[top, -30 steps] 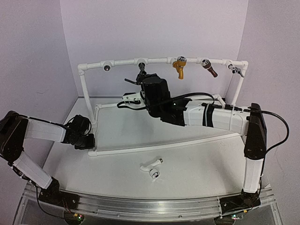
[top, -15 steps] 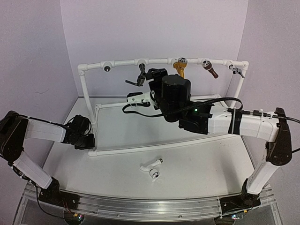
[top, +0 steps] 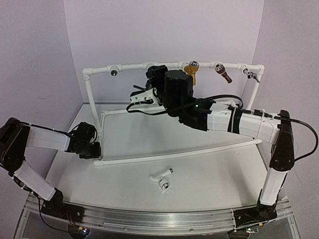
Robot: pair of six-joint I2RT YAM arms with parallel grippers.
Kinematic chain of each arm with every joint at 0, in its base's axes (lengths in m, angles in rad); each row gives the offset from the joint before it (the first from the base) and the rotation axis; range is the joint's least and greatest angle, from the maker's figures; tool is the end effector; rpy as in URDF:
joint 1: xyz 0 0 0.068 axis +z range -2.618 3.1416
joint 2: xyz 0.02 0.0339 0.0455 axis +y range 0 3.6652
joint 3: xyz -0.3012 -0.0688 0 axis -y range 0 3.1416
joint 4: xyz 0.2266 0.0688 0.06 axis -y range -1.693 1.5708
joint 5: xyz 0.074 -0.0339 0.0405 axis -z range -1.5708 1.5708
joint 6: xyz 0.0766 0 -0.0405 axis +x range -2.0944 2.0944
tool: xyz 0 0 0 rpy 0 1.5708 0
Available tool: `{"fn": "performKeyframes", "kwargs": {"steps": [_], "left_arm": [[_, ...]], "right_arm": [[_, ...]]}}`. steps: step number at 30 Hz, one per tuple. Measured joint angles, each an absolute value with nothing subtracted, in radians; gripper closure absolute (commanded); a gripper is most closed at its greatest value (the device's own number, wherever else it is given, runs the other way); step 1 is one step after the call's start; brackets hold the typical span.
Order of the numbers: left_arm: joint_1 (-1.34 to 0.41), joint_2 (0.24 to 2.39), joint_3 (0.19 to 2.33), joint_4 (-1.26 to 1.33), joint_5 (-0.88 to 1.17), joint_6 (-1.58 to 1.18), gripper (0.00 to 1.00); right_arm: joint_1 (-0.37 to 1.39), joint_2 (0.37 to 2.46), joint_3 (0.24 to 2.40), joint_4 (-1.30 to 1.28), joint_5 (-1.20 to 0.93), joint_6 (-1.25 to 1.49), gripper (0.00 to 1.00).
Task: Install the water faucets
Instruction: Screw the water faucet onto the adaptor.
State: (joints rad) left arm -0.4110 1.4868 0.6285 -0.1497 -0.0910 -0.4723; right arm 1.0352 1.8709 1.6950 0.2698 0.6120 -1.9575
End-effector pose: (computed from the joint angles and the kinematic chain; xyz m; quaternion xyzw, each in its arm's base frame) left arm 0.2489 -0.1009 0.1543 -0.0420 0.9588 -0.0791 0.2695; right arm 0.2822 0.3892 0.4335 -0.6235 0.2699 -0.4954 0.5413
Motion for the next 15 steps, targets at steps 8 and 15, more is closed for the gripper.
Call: {"fn": "performKeyframes", "kwargs": {"steps": [8,15], "left_arm": [[-0.411,1.487,0.628,-0.15,-0.091,-0.472,1.0],[-0.411,1.487,0.628,-0.15,-0.091,-0.472,1.0]], "right_arm": [[0.999,1.957,1.766,0.26,0.599,-1.994,0.13],[1.0,2.01,1.832,0.253,0.584,-2.004,0.27]]}}
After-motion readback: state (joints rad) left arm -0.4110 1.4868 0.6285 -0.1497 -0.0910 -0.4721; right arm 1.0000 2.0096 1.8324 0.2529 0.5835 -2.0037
